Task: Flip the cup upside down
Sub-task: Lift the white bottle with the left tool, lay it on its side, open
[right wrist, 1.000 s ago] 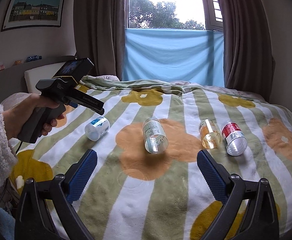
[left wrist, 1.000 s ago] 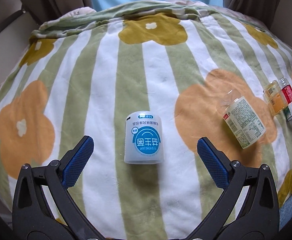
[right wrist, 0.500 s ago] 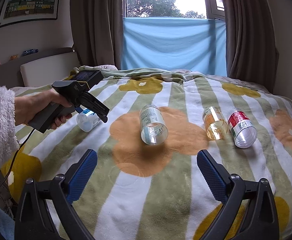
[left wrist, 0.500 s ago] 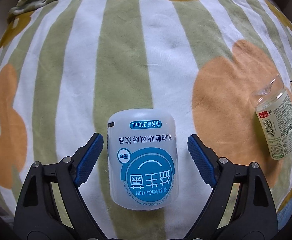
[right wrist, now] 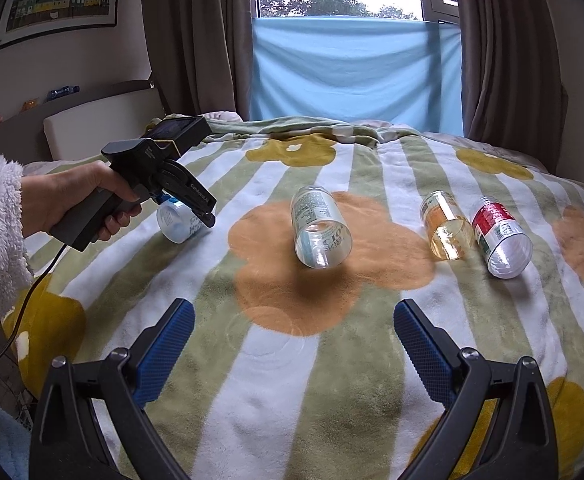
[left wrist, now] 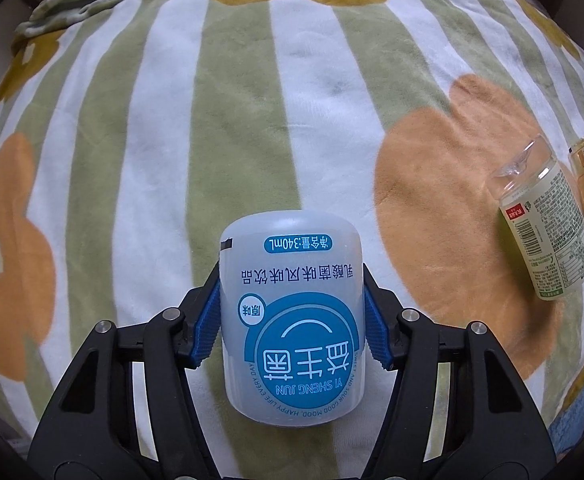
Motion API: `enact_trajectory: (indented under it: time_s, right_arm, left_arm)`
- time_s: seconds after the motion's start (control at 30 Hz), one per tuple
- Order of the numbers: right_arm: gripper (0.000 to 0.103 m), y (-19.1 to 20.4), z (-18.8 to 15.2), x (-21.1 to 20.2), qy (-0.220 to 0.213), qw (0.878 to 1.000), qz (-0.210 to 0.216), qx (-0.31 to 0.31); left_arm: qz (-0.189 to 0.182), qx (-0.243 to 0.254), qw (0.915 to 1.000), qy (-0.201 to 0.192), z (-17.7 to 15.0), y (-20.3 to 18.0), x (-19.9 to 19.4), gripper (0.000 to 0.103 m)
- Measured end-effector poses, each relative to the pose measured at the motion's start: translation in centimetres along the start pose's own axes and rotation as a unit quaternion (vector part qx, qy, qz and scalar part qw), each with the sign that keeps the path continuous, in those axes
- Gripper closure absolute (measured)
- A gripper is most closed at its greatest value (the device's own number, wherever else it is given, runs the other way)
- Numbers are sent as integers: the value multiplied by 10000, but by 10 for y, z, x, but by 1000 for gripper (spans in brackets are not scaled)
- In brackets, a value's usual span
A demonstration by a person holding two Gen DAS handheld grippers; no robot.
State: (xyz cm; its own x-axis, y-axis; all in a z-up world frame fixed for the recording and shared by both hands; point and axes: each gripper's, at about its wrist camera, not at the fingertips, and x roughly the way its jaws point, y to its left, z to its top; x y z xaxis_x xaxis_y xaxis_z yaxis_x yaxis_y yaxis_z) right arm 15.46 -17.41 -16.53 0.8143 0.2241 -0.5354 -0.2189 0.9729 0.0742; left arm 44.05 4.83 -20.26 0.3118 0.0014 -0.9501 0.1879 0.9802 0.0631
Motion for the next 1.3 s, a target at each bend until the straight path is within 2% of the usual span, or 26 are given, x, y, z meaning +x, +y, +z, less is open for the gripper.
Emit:
enact_trajectory:
  time_s: [0.2,0.4,0.53,0.63,0.8,0.97,1.13,1.17,1.2,1.23,1.3]
  right_arm:
    - [3,0,0,-11,-34,10000,-52,8]
    - [3,-5,-2,-34,-139,9998,-98,88]
    - [3,-14,-9,-51,-152,9996,-76,232]
    - [3,-18,-15,-64,-156,9995,-120,266]
    - [3,-33,-21,-79,-187,9987,-223,409]
    - [3,-51,-27,-88,-188,9976,-349,570]
    - [3,-65,-33,-85,-90,9967,-362,726]
    - [3,-65,-34,-85,-73,9966,-346,746]
    - [3,-65,-35,-85,-60,9966,-322,752]
    - [3,-65,-35,-84,-51,9967,-307,747]
    - [3,-63,-35,-84,-40,9970,-294,719]
  left_arm:
    - [-37,313,9993,-187,-20,-18,-39,46]
    - [-105,863,9959,-258,-56,-58,-92,46]
    - [-313,1223,9919,-120,-87,-97,-107,46]
    - [-620,1359,9887,71,-105,-128,-102,46]
    - [-649,1551,9854,252,-119,-170,-75,46]
    - [-779,1323,9872,426,-121,-182,-44,46]
    - [-794,1264,9885,228,-122,-184,-39,44]
    - [-801,1215,9891,204,-122,-184,-39,43]
    - [-810,1155,9898,185,-122,-182,-39,35]
    - [-833,1094,9904,119,-123,-180,-41,19]
    - [-847,998,9913,-105,-125,-176,-48,3]
